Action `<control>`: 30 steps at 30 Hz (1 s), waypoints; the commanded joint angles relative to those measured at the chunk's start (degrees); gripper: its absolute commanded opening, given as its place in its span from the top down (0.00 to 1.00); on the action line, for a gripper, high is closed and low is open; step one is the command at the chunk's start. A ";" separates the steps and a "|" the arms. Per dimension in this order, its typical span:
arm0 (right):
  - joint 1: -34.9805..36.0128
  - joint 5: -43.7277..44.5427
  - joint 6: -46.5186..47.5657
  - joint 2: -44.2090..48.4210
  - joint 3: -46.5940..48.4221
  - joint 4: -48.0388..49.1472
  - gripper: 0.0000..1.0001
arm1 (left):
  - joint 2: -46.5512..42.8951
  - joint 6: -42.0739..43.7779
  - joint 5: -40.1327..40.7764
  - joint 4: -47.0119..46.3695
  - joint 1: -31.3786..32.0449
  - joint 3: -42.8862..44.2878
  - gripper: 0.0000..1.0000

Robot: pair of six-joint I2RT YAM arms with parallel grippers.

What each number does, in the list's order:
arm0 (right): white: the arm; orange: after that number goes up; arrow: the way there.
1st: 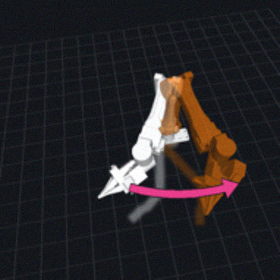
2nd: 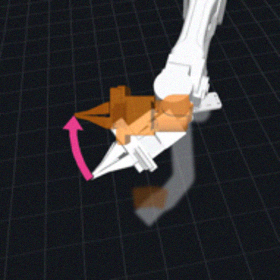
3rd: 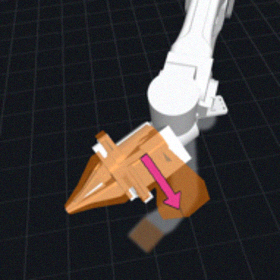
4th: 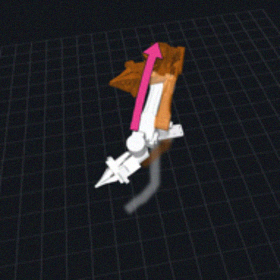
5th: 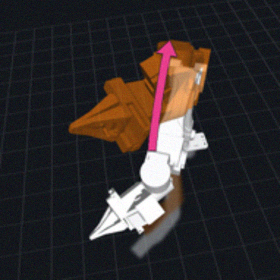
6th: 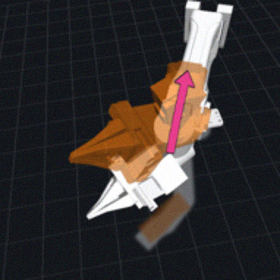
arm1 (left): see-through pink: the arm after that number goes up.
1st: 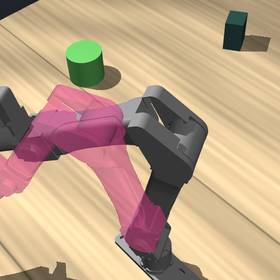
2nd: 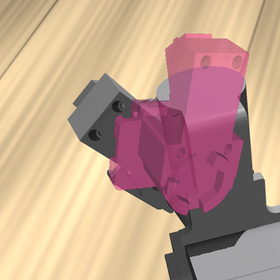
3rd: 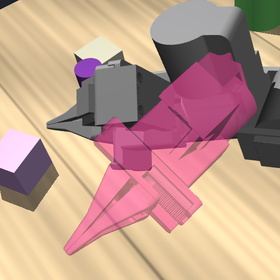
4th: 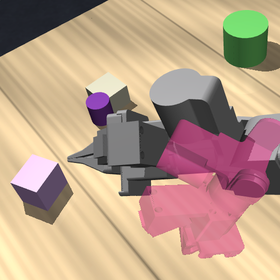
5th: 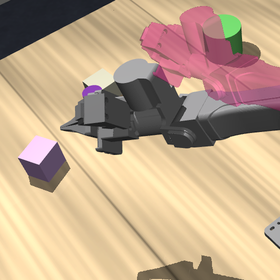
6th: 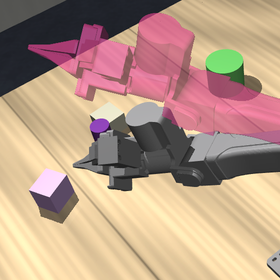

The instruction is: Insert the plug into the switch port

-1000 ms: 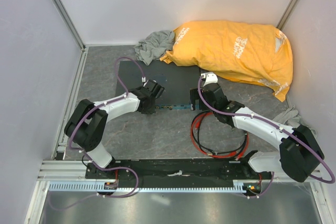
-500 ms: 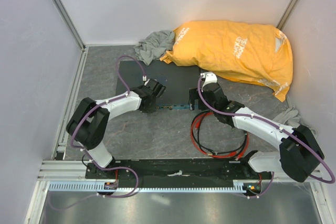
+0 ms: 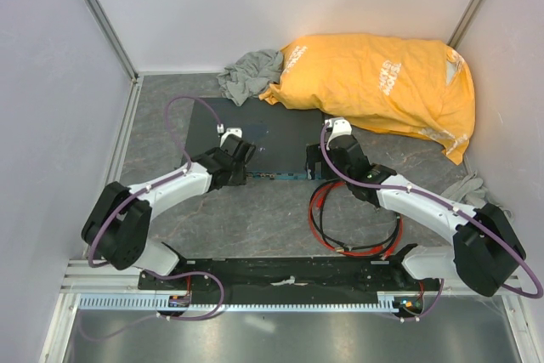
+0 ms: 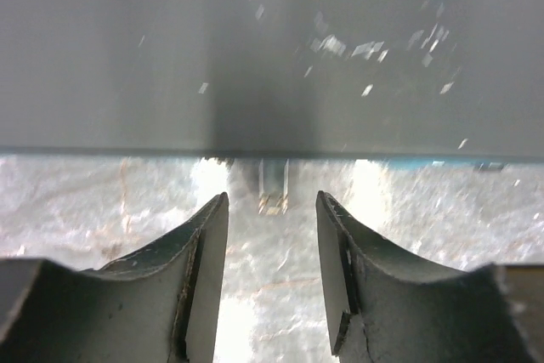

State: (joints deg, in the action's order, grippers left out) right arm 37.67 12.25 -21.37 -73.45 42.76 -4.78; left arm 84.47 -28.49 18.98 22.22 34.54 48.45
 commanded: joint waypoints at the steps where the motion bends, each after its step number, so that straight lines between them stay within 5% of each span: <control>1: 0.30 -0.47 -0.52 1.73 -0.22 1.79 0.02 | -3.60 -3.41 0.88 0.19 1.05 -4.31 0.52; 6: 0.21 -0.65 -0.52 1.64 -0.31 1.96 0.02 | -3.96 -4.47 0.44 -1.03 2.19 -7.31 0.61; 13: 0.30 -0.30 -0.34 1.20 -0.40 2.23 0.02 | -0.01 -2.98 1.67 -7.62 2.19 -8.11 0.93; 30: -1.98 -0.54 -1.22 -0.46 -1.54 3.72 0.02 | 4.83 0.97 5.54 -15.36 0.44 -5.73 0.98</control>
State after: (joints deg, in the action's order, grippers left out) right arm 37.30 12.51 -21.45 -73.23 42.50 -4.10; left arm 87.94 -30.33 22.24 11.60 36.23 41.98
